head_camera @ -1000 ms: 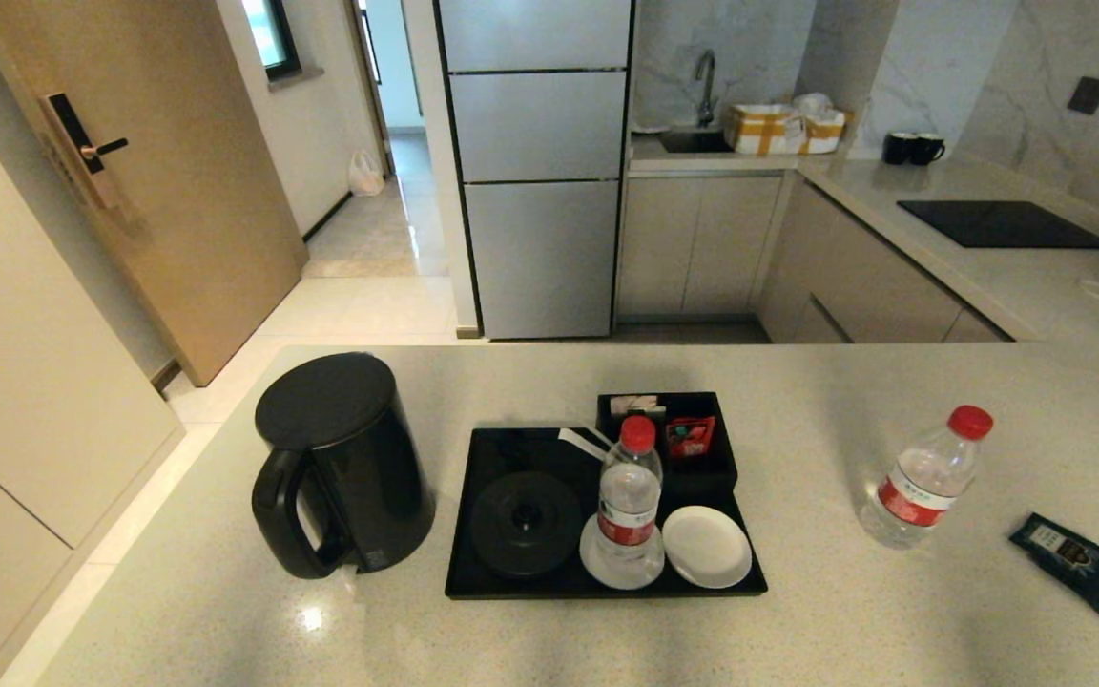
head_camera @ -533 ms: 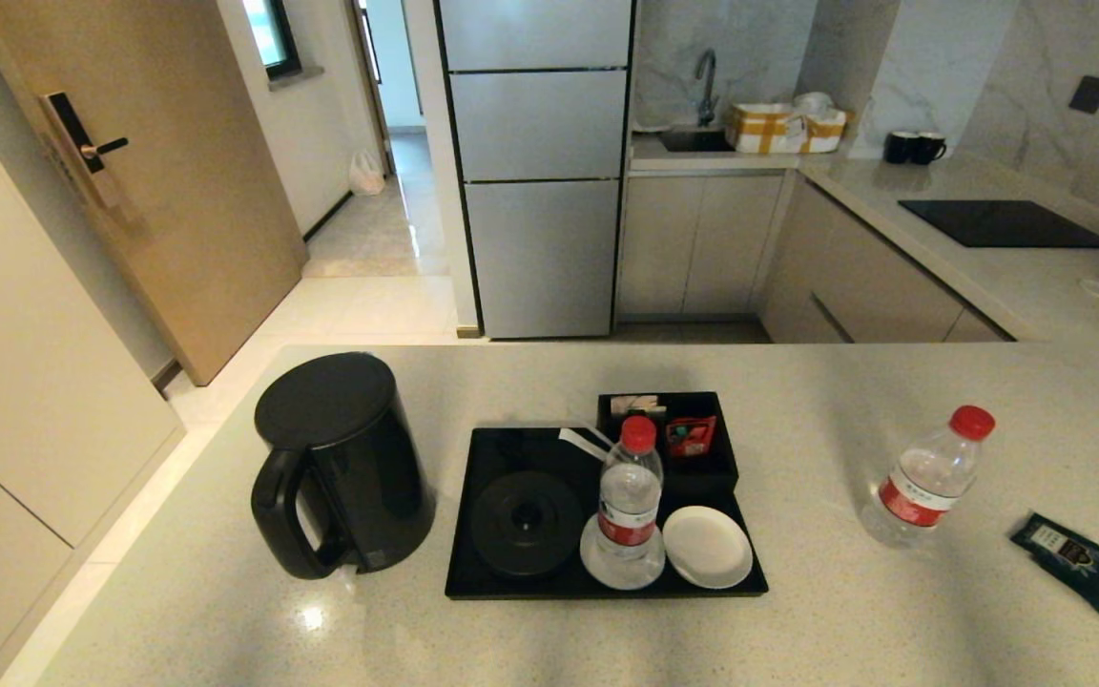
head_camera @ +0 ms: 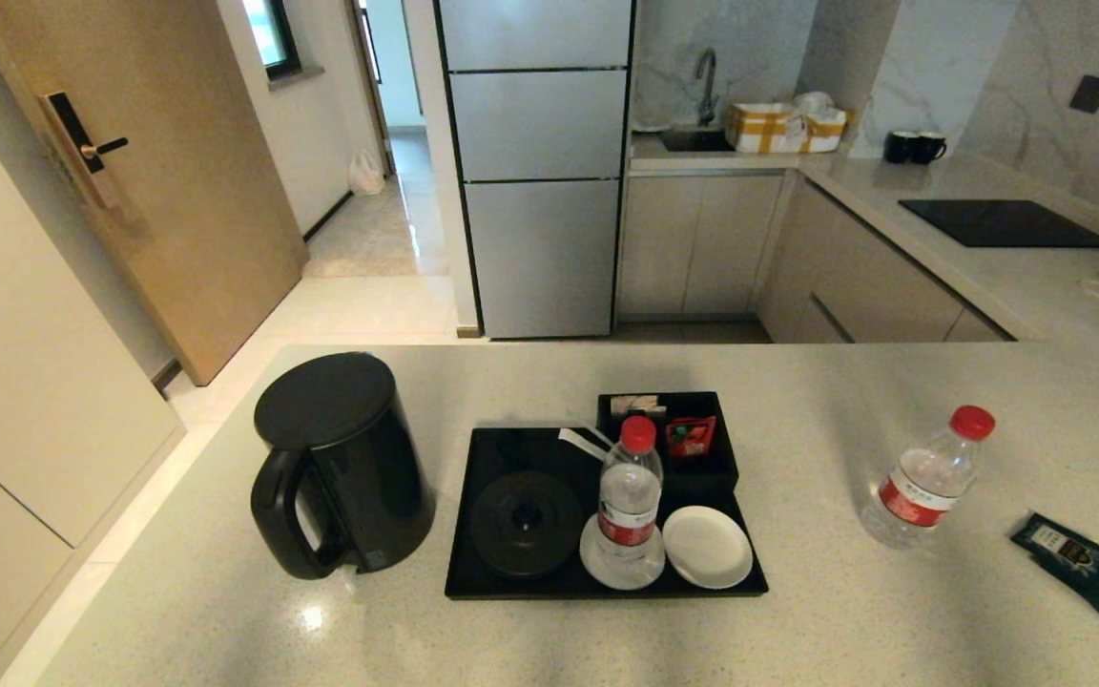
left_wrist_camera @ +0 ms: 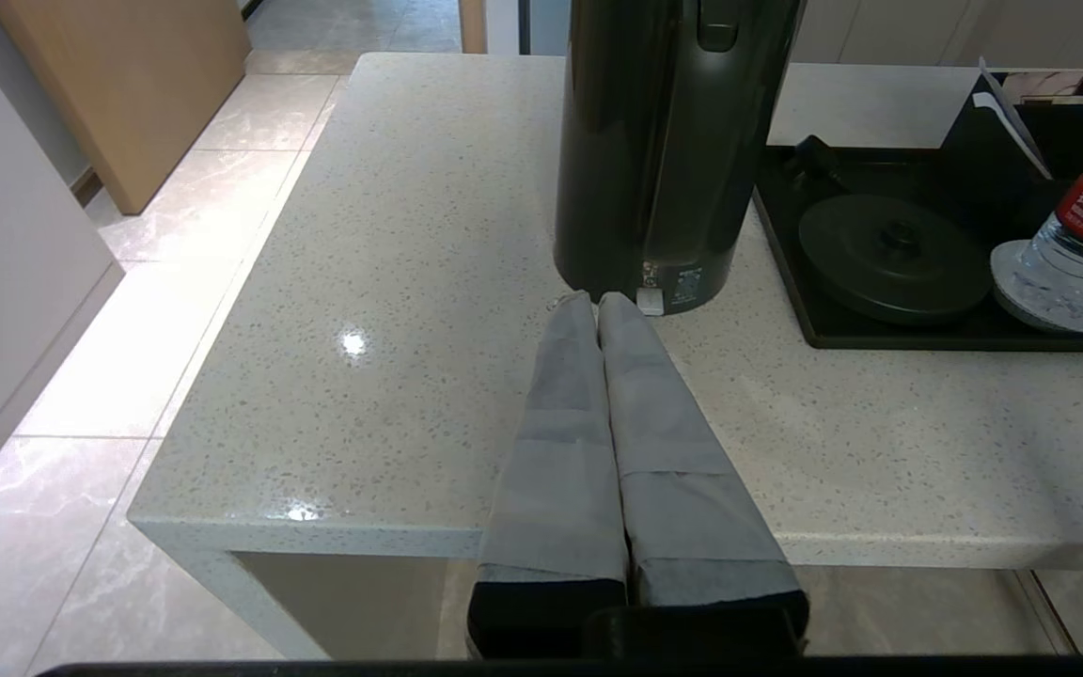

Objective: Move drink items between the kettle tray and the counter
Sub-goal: Return the tea bag to its original position

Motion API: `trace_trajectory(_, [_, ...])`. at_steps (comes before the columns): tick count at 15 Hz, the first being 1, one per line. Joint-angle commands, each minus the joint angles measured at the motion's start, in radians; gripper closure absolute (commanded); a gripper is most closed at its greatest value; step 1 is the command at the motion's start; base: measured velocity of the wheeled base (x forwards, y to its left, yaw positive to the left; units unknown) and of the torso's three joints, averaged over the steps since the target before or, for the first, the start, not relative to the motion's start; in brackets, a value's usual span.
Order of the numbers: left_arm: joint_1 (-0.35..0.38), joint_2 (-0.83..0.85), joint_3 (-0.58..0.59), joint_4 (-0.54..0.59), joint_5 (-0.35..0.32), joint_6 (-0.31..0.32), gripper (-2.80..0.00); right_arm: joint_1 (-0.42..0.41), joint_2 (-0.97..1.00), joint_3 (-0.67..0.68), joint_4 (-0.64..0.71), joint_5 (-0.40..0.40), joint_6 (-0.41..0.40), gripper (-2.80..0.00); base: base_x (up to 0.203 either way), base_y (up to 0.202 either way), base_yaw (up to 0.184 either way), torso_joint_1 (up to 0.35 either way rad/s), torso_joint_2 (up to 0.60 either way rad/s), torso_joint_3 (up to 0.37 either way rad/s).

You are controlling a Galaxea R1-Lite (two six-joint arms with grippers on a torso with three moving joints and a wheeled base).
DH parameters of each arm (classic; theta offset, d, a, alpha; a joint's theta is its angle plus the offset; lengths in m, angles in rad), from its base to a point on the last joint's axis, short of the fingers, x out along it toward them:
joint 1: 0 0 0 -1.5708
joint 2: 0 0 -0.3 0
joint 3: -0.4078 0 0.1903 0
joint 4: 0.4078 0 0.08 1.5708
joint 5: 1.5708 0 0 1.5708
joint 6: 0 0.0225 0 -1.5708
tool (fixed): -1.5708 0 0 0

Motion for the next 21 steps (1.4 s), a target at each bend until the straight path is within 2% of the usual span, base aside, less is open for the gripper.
trace_trajectory(1, [0.0, 0.001, 0.002, -0.001, 0.0, 0.0, 0.0, -0.021, 0.063, 0.0, -0.015, -0.001, 0.001, 0.0, 0.0, 0.0, 0.0, 0.0, 0.0, 0.0])
trace_trajectory(3, [0.0, 0.001, 0.002, -0.001, 0.0, 0.0, 0.0, -0.037, 0.087, -0.008, -0.02, -0.001, -0.003, 0.0, 0.0, 0.0, 0.0, 0.0, 0.0, 0.0])
trace_trajectory(4, [0.0, 0.0, 0.002, -0.001, 0.0, 0.0, 0.0, -0.042, 0.111, -0.012, -0.03, -0.002, -0.005, -2.8, 0.0, 0.0, 0.0, 0.0, 0.0, 0.0])
trace_trajectory(10, [0.0, 0.001, 0.0, -0.001, 0.0, 0.0, 0.0, -0.045, 0.155, -0.02, -0.05, 0.022, -0.048, -2.8, 0.0, 0.0, 0.0, 0.0, 0.0, 0.0])
trace_trajectory(14, [0.0, 0.001, 0.002, -0.001, 0.0, 0.0, 0.0, -0.093, 0.25, -0.048, -0.11, 0.023, -0.056, -2.8, 0.0, 0.0, 0.0, 0.0, 0.0, 0.0])
trace_trajectory(21, [0.0, 0.0, 0.002, -0.001, 0.0, 0.0, 0.0, -0.15, 0.295, -0.042, -0.114, 0.022, -0.057, -2.8, 0.0, 0.0, 0.0, 0.0, 0.0, 0.0])
